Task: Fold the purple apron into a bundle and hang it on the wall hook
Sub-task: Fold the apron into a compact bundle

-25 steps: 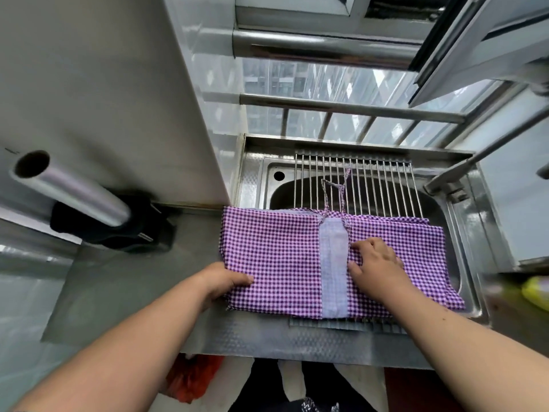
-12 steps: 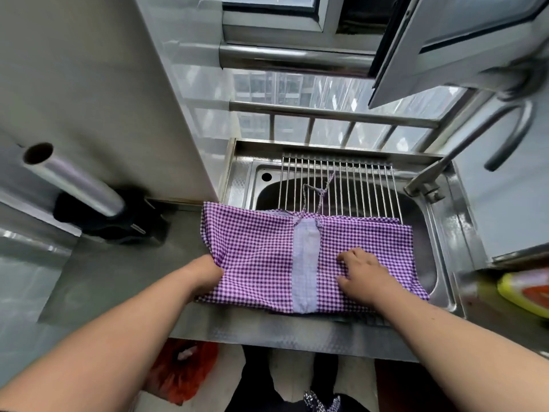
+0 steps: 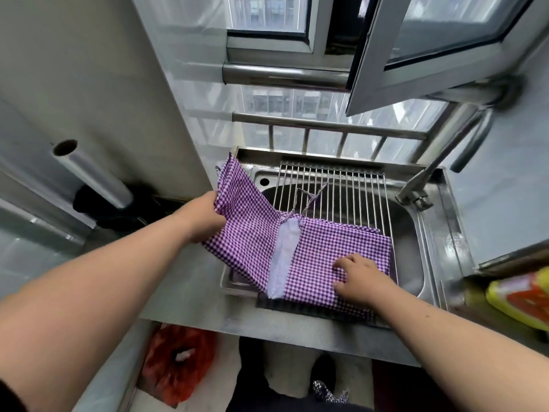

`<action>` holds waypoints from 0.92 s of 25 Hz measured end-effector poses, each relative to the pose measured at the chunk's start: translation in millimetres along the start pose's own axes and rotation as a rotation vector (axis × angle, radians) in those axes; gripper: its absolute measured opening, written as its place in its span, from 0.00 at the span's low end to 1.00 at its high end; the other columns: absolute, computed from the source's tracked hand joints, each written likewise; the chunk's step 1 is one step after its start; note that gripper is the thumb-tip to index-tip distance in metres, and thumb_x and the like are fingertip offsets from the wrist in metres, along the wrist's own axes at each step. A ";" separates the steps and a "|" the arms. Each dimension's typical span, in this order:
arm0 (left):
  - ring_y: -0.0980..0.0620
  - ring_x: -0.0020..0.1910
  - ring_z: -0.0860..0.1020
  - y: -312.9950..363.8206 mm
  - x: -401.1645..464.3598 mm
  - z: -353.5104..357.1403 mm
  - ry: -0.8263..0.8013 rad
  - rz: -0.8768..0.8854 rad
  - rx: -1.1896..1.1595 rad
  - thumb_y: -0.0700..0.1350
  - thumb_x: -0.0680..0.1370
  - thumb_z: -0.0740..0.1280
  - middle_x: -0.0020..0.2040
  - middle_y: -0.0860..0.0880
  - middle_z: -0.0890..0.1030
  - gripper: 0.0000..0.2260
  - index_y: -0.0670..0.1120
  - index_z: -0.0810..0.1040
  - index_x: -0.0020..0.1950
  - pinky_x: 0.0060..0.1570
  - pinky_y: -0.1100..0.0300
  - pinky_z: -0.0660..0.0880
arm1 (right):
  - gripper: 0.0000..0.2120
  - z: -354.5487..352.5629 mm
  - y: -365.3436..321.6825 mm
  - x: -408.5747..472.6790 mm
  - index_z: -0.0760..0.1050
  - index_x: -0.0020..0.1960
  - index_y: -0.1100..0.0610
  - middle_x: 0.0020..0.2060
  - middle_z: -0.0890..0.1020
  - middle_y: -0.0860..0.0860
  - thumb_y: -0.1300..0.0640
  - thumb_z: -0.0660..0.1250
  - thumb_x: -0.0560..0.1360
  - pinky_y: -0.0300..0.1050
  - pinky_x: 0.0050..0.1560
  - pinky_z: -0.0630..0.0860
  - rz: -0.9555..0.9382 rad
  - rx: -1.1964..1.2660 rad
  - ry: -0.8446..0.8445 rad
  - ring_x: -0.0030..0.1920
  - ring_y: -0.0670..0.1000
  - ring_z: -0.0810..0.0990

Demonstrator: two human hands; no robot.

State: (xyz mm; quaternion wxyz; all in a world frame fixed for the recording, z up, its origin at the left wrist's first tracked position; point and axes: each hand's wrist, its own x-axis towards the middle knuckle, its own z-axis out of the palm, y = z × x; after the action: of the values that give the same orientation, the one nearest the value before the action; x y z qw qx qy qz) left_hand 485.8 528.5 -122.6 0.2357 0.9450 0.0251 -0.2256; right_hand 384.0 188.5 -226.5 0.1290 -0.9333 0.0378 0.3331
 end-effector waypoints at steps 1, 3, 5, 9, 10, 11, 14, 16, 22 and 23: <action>0.45 0.51 0.81 11.6 -0.8 -1.7 -0.007 0.034 0.008 0.41 0.76 0.65 0.56 0.45 0.82 0.16 0.46 0.75 0.65 0.50 0.54 0.79 | 0.29 0.4 1.9 -1.2 0.70 0.76 0.41 0.74 0.69 0.50 0.39 0.67 0.76 0.62 0.77 0.67 0.026 0.018 -0.001 0.76 0.58 0.66; 0.46 0.50 0.81 32.3 0.3 -2.8 -0.018 0.096 0.006 0.41 0.76 0.65 0.56 0.45 0.82 0.18 0.47 0.74 0.66 0.48 0.56 0.78 | 0.30 2.3 6.9 -1.1 0.71 0.73 0.37 0.76 0.66 0.51 0.37 0.67 0.71 0.65 0.76 0.66 0.106 0.068 0.023 0.77 0.58 0.64; 0.47 0.48 0.82 51.6 2.1 -0.3 -0.060 0.139 0.029 0.43 0.75 0.65 0.55 0.45 0.83 0.19 0.50 0.73 0.66 0.47 0.53 0.82 | 0.30 5.2 14.8 -1.2 0.72 0.73 0.39 0.79 0.59 0.55 0.40 0.68 0.71 0.63 0.78 0.65 0.217 0.167 0.068 0.79 0.61 0.62; 0.49 0.47 0.82 93.3 2.0 17.3 -0.170 0.229 0.074 0.43 0.77 0.66 0.51 0.48 0.81 0.17 0.51 0.70 0.64 0.44 0.53 0.83 | 0.29 12.8 35.0 3.6 0.72 0.74 0.43 0.78 0.61 0.61 0.46 0.68 0.72 0.55 0.71 0.75 0.384 0.422 0.074 0.66 0.63 0.78; 0.50 0.46 0.81 107.1 1.1 24.6 -0.190 0.260 0.085 0.43 0.77 0.66 0.49 0.49 0.80 0.15 0.51 0.71 0.63 0.42 0.56 0.80 | 0.28 16.5 41.6 4.9 0.74 0.73 0.44 0.76 0.66 0.60 0.47 0.68 0.73 0.54 0.70 0.76 0.384 0.475 0.073 0.64 0.61 0.79; 0.51 0.45 0.81 119.9 0.3 32.3 -0.203 0.289 0.098 0.42 0.78 0.66 0.48 0.50 0.80 0.13 0.50 0.72 0.62 0.42 0.57 0.79 | 0.27 19.2 45.9 4.8 0.75 0.72 0.46 0.73 0.70 0.60 0.48 0.69 0.73 0.52 0.70 0.76 0.372 0.509 0.081 0.63 0.60 0.80; 0.52 0.45 0.81 154.0 3.2 61.5 -0.261 0.344 0.170 0.42 0.78 0.66 0.47 0.49 0.81 0.09 0.48 0.76 0.58 0.44 0.55 0.80 | 0.24 26.4 55.4 1.2 0.77 0.71 0.52 0.71 0.73 0.57 0.51 0.72 0.75 0.46 0.72 0.71 0.328 0.543 0.114 0.66 0.56 0.78; 0.51 0.46 0.81 172.2 4.1 83.3 -0.317 0.383 0.240 0.42 0.78 0.66 0.49 0.48 0.81 0.09 0.47 0.77 0.58 0.50 0.51 0.83 | 0.23 28.3 59.1 0.3 0.78 0.70 0.56 0.70 0.75 0.57 0.52 0.73 0.77 0.42 0.73 0.66 0.283 0.529 0.138 0.70 0.56 0.75; 0.44 0.56 0.82 197.0 1.9 140.8 -0.595 0.420 0.269 0.57 0.84 0.64 0.67 0.43 0.78 0.24 0.44 0.72 0.76 0.50 0.48 0.85 | 0.06 32.1 73.8 -3.6 0.84 0.54 0.58 0.50 0.85 0.55 0.59 0.70 0.79 0.45 0.54 0.77 0.242 0.592 0.182 0.54 0.56 0.83; 0.43 0.61 0.81 193.0 4.3 146.5 -0.619 0.422 0.311 0.60 0.85 0.61 0.71 0.43 0.76 0.26 0.45 0.72 0.77 0.58 0.46 0.82 | 0.06 32.9 76.4 -3.2 0.83 0.52 0.57 0.51 0.85 0.55 0.60 0.68 0.79 0.44 0.53 0.76 0.273 0.606 0.162 0.52 0.55 0.82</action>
State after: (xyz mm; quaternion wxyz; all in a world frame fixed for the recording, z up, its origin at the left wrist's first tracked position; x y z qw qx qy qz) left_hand 458.6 290.0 -156.1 0.1275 0.8412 -0.2760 -0.4472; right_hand 349.5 123.6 -265.4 0.3512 -0.8623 0.2700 0.2456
